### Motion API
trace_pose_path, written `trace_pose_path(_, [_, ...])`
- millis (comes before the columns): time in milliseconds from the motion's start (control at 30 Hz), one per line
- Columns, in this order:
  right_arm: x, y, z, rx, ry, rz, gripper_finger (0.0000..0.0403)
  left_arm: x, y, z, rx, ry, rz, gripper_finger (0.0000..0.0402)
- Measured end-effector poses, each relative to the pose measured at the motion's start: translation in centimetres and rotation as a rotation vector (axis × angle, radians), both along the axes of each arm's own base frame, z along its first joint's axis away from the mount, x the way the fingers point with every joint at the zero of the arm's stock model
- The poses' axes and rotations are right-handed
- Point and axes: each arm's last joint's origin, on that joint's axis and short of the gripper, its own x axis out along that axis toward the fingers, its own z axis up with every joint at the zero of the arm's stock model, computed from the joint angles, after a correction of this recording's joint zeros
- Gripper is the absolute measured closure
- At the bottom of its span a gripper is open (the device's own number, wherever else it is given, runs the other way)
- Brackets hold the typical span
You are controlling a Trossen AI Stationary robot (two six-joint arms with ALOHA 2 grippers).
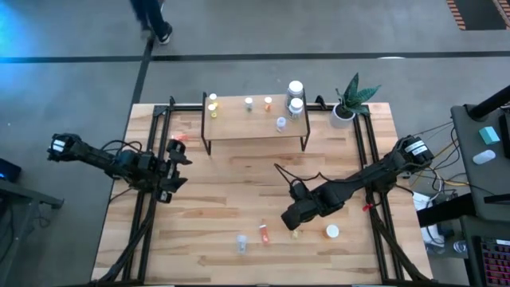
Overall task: Pick and place medicine bottles onto shelf by color
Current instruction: Put the yellow pill bottle on the shelf
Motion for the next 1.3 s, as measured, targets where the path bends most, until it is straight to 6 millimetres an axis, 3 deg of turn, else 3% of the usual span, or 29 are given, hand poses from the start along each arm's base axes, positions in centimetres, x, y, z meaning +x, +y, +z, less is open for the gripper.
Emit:
trace_pose_path(500, [0.3, 0.6, 0.4, 0.046, -0.038, -0.156, 0.0158, -0.9, -0.2, 0.0, 0.082, -0.062, -0.124, 0.0185])
trace_pose_path(1167, [0.2, 0.8, 0.4, 0.013, -0.051, -0.140, 0.0158, -0.9, -0.2, -0.1, 0.097, -0.066, -0.115, 0.0185])
trace_pose_path(1300, [0.2, 0.8, 0.4, 0.014, -0.052, -0.142, 0.0142, -0.8, -0.3, -0.2, 0.098, -0.055, -0.116, 0.0185])
